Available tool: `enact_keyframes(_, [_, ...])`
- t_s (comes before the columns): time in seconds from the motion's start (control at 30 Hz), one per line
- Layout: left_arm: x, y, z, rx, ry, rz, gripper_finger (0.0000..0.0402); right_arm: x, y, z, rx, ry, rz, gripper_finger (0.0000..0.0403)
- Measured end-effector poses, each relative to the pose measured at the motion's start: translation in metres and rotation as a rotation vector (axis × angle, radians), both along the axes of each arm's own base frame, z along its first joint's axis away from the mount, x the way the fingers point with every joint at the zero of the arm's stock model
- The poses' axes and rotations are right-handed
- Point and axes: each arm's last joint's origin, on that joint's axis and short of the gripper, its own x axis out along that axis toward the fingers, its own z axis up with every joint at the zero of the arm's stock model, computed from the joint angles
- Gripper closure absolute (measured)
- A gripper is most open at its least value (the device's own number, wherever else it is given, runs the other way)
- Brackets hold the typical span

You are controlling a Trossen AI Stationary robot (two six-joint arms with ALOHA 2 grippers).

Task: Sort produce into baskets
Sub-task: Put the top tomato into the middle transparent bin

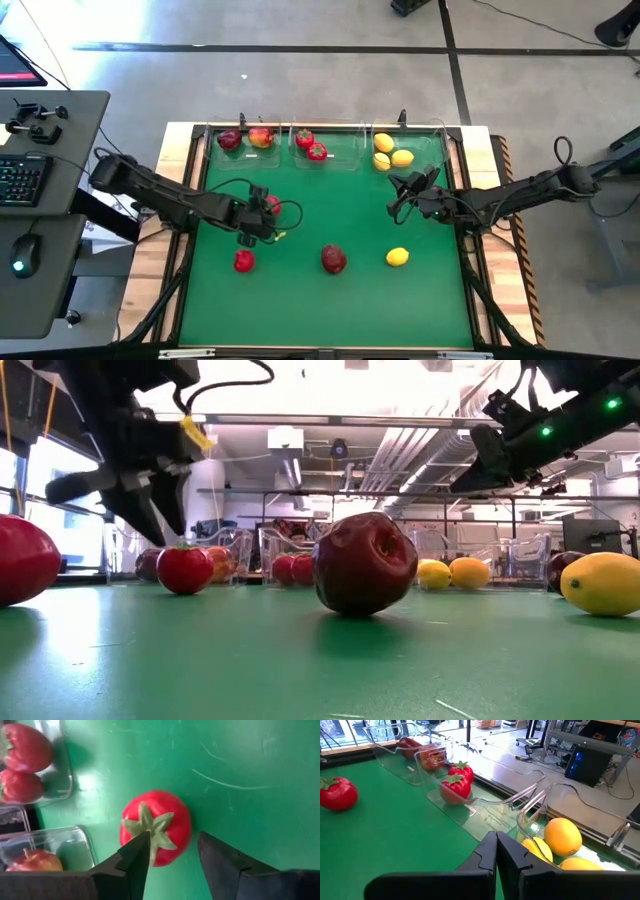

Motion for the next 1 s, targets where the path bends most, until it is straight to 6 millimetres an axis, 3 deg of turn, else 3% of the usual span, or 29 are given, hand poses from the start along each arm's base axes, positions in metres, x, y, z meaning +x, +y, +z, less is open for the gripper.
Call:
enact_keyframes(0.3, [0.005, 0.001, -0.013, 0.088, 0.062, 0.0, 0.0287, 0.001, 0.0, -0.001, -0.001, 0.006, 0.0, 0.0402])
enact_keyframes(0.67, [0.004, 0.003, -0.014, 0.086, 0.069, 0.016, 0.0329, 0.006, 0.001, -0.01, 0.008, 0.045, -0.007, 0.0402])
enact_keyframes(1.0, [0.005, 0.007, -0.013, 0.102, 0.069, 0.031, 0.0394, 0.007, 0.001, -0.01, 0.007, 0.034, -0.006, 0.0402])
